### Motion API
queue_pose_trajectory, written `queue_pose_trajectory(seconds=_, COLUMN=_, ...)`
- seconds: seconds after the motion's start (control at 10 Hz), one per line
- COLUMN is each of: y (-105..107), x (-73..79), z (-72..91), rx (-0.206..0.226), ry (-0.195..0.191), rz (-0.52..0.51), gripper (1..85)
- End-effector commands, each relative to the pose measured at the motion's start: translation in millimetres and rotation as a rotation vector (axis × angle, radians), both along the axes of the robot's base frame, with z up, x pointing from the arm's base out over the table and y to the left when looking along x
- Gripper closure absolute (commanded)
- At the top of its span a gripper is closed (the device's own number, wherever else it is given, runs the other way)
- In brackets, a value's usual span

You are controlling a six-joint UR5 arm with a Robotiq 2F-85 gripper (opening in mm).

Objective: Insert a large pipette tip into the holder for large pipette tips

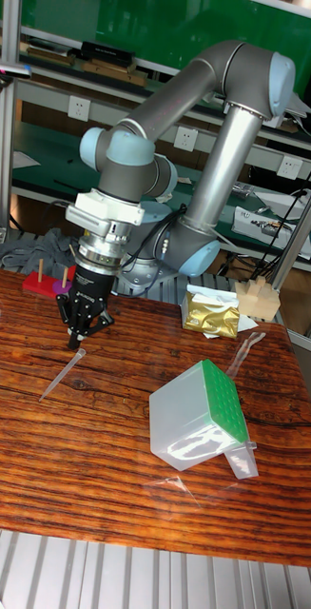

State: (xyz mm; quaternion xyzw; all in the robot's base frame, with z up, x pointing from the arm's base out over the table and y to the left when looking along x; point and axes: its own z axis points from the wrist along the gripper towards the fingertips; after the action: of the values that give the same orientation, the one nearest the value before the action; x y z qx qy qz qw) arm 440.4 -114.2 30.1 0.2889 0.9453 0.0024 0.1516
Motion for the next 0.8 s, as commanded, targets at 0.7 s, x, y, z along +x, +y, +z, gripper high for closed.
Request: queue_pose_trajectory(seconds=0.7, y=5.6, x=-9.5, z=-11.0, rx=-0.009, ry=0.033, rz=0.004, gripper=80.0)
